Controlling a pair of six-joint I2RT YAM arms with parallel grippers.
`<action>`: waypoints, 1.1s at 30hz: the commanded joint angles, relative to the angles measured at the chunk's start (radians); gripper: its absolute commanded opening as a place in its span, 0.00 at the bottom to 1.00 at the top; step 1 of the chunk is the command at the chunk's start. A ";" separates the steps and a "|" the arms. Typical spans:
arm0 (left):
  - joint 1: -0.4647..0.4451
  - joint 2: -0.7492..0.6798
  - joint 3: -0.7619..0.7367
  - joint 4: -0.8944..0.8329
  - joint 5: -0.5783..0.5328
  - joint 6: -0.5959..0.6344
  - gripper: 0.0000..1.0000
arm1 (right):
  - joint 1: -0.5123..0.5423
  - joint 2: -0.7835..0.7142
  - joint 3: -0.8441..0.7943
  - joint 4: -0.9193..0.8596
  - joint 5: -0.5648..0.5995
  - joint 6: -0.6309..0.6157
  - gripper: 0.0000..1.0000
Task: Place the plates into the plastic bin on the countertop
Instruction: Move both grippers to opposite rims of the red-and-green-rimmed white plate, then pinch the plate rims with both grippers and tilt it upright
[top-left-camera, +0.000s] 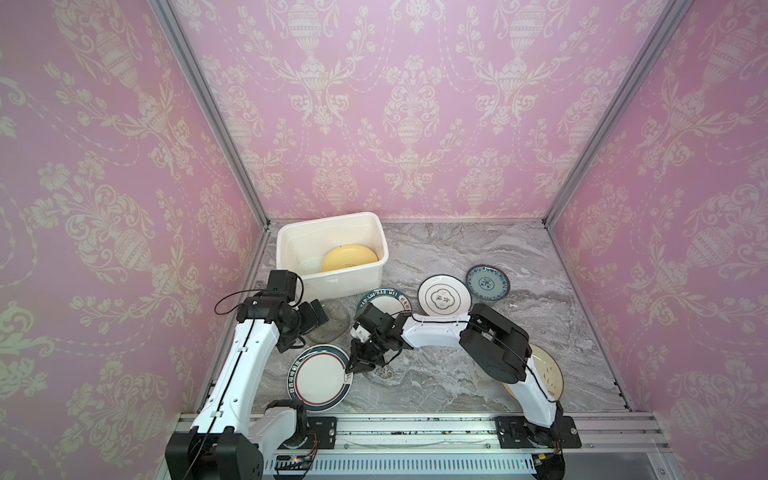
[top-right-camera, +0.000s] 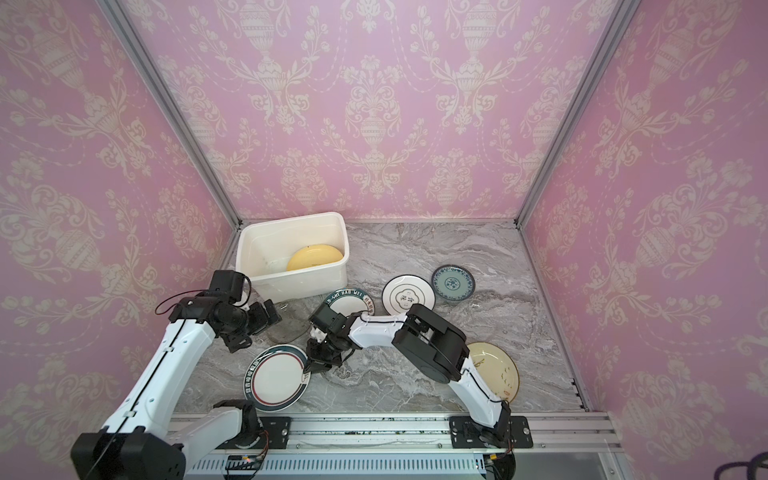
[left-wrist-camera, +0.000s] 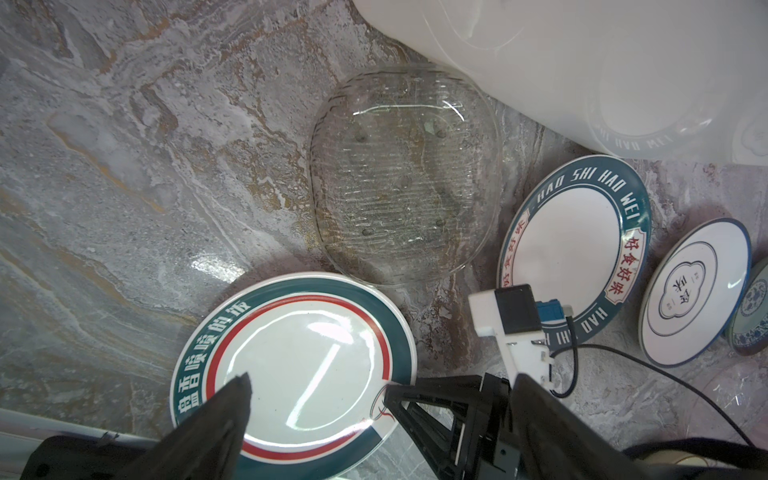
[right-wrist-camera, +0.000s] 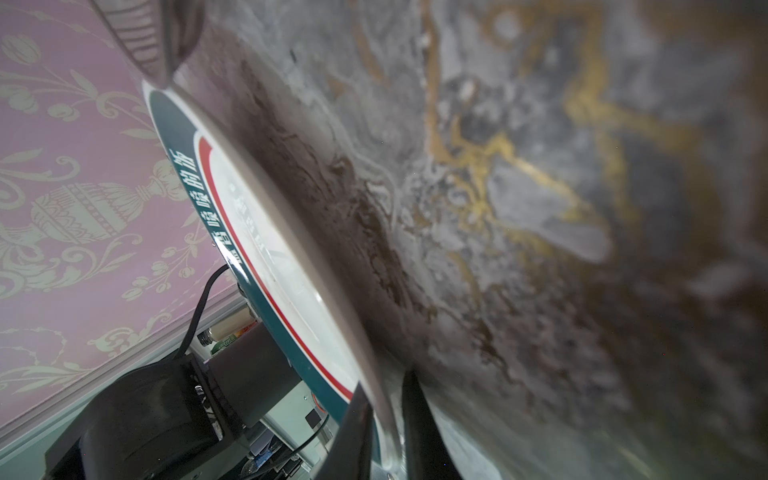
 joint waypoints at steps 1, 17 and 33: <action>-0.007 0.002 0.008 -0.001 0.016 -0.017 0.99 | -0.005 0.026 0.021 -0.050 -0.001 0.004 0.10; -0.006 0.002 0.018 0.004 0.029 -0.021 0.99 | -0.030 -0.090 -0.049 -0.075 0.015 -0.031 0.00; -0.014 0.011 0.050 0.011 0.062 -0.014 0.99 | -0.058 -0.292 -0.149 -0.340 0.045 -0.241 0.00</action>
